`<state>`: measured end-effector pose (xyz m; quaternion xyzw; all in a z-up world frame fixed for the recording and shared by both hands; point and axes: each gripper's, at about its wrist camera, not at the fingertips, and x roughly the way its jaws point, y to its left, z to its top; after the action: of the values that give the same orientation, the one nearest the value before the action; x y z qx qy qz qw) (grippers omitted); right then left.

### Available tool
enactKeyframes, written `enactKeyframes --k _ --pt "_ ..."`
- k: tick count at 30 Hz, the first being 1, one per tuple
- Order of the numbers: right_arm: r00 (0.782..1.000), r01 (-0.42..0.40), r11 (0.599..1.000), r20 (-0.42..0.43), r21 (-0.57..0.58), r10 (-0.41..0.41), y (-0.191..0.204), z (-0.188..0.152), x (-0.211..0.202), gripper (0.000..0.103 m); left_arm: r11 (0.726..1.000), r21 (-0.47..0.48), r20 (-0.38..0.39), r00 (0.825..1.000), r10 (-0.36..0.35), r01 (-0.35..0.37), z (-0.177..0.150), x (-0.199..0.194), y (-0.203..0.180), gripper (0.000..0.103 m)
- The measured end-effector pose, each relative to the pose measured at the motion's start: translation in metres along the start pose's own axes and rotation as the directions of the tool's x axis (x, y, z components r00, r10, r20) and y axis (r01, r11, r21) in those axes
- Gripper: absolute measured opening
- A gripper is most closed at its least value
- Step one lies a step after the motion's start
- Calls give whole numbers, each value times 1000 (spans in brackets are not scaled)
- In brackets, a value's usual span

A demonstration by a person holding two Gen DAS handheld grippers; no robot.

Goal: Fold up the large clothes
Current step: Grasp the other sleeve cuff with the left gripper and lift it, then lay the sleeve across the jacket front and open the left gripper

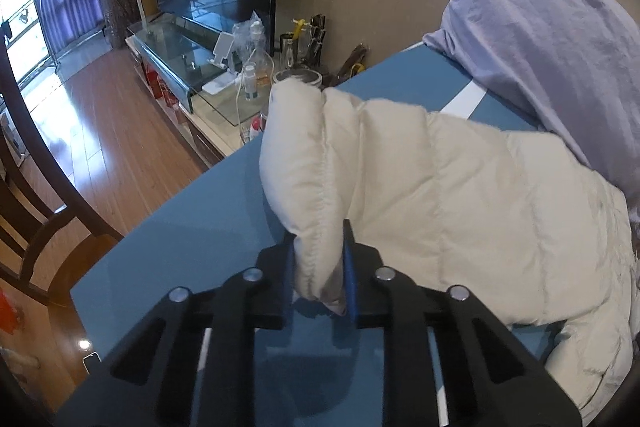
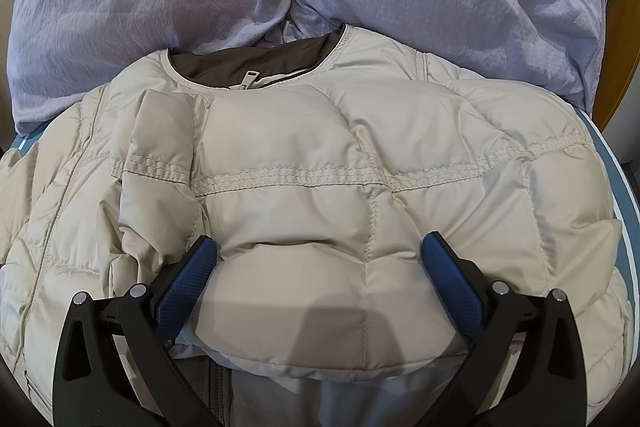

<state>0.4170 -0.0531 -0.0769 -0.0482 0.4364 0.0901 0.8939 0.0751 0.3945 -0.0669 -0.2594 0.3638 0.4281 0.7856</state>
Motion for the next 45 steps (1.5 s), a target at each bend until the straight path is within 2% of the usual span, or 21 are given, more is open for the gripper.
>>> enactKeyframes --k 7,12,16,19,25,33,37,45 --pt "1000 -1 1000 -1 2 1 1 0 0 102 996 -18 101 991 -88 91 25 -42 -18 17" --pt "1000 -5 1000 -1 4 5 2 1 0 102 984 33 172 969 -178 175 39 -80 -52 17" --pt "1000 -6 1000 -1 6 6 0 0 -1 102 962 96 198 943 -269 254 43 -107 -89 17" --pt "1000 -6 1000 -2 5 6 1 1 -1 102 931 157 190 915 -355 328 38 -128 -126 17" --pt "1000 -10 1000 -10 3 10 1 1 -1 102 868 264 159 869 -469 420 16 -158 -193 17" --pt "999 -27 1000 -25 3 28 -2 0 1 102 759 377 96 793 -601 530 -20 -188 -264 17" --pt "999 -35 999 -26 3 35 -4 -1 2 102 722 399 53 772 -633 565 -36 -190 -285 17" --pt "998 -41 999 -48 3 41 -4 1 2 102 677 416 -41 756 -654 607 -62 -179 -316 17"
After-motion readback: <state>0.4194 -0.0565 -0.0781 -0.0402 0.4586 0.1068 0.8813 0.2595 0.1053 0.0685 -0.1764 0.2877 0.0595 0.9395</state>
